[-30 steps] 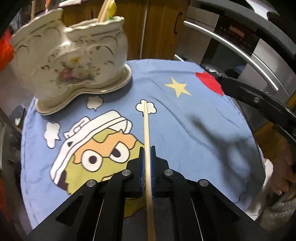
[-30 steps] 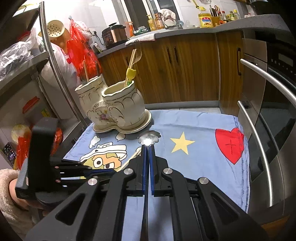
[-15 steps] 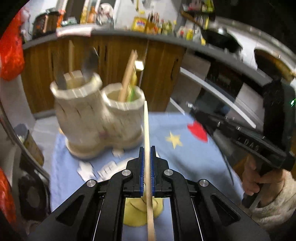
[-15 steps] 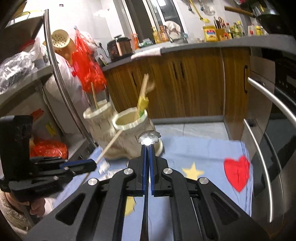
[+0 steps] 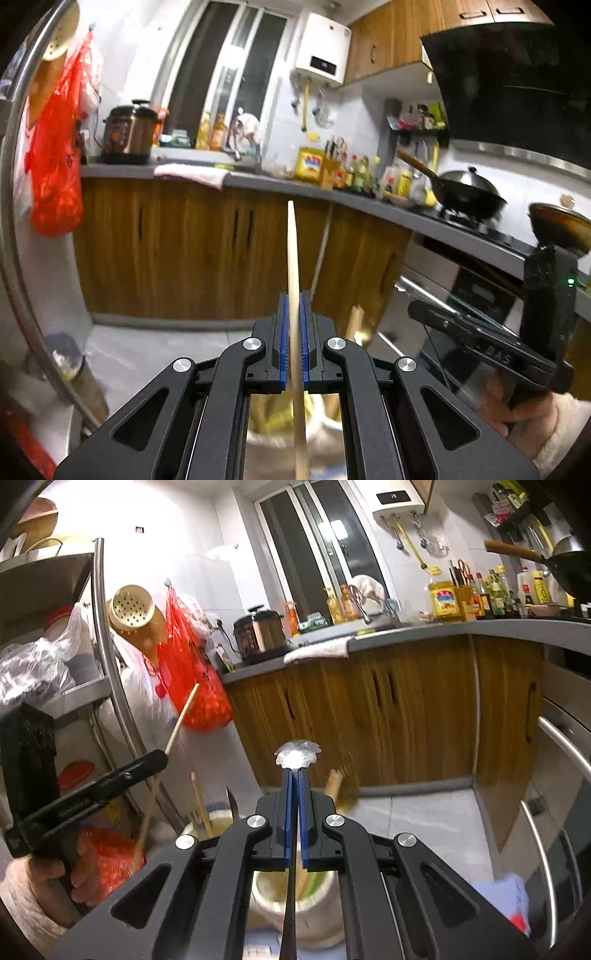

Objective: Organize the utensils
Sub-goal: 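Carry the spoon with the right tool while the left carries the chopstick to the holder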

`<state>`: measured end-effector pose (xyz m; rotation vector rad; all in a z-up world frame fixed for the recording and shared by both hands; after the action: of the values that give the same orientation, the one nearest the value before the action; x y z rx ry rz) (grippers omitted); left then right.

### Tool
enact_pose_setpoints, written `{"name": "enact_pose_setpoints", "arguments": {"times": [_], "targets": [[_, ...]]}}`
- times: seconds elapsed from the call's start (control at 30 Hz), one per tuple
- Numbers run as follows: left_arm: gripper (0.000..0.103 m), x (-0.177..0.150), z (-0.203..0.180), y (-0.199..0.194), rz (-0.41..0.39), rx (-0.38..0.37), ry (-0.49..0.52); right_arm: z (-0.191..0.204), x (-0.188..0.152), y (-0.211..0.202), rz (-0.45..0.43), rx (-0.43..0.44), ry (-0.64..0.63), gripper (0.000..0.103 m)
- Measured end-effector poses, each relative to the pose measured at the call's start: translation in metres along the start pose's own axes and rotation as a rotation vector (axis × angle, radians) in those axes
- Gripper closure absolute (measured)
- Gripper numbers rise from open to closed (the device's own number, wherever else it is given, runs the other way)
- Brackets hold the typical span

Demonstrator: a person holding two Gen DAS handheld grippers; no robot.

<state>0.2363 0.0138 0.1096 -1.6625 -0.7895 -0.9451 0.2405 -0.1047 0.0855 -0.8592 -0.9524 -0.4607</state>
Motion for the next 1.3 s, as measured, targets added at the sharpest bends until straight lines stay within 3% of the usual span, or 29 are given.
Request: {"name": "enact_pose_setpoints", "arguments": {"times": [0.3, 0.67, 0.97, 1.3], "targets": [[0.097, 0.005, 0.015, 0.03, -0.115, 0.006, -0.032, 0.003, 0.021, 0.044, -0.083, 0.066, 0.02, 0.1], [0.097, -0.014, 0.013, 0.036, -0.143, -0.009, 0.017, -0.009, 0.009, 0.072, -0.119, 0.047, 0.022, 0.1], [0.097, -0.018, 0.013, 0.034, -0.155, 0.009, 0.032, -0.006, 0.012, 0.075, -0.155, -0.003, -0.012, 0.1], [0.097, -0.027, 0.011, 0.014, -0.161, -0.017, 0.062, 0.002, -0.024, 0.055, -0.115, -0.02, -0.097, 0.1]]}}
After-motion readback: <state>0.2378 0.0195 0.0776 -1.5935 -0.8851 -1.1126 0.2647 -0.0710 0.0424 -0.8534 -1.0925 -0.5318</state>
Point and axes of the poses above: each gripper's, at about its wrist camera, not at the fingertips, and y roughly the way its jaws point, z to its left, x to its top, the point moved 9 cm from there along y, roughly the way its jaws point, and after that the axes turned 11 degrees about z, right-handed, at the moved point
